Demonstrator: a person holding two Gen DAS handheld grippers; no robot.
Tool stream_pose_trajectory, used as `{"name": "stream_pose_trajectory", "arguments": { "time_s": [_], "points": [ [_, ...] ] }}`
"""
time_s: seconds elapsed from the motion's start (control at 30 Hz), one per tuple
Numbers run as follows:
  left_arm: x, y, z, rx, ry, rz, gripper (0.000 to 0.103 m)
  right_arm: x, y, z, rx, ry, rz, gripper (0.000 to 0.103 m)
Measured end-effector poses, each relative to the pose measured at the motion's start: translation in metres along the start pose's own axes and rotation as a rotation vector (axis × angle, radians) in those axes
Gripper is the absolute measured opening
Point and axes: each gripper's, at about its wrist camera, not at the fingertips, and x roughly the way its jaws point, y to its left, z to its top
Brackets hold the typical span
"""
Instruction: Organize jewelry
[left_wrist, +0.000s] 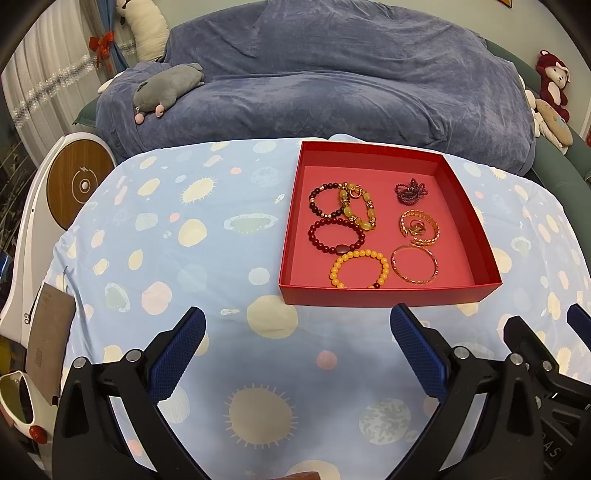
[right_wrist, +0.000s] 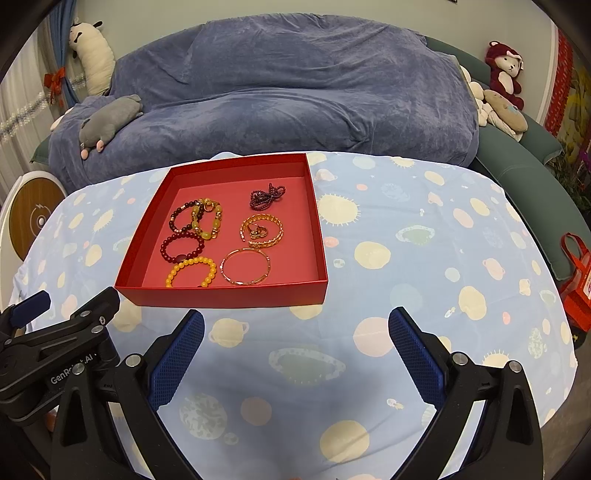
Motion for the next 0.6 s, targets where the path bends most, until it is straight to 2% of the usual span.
{"name": "stream_pose_trajectory", "arguments": {
  "time_s": [0.6],
  "points": [
    [-0.0024,0.0023,-0.0020,-0.002,-0.009,0.008,0.095,-0.0017,-0.0003,-0.0009,-0.001,-0.002,-0.004,0.096]
  ]
}}
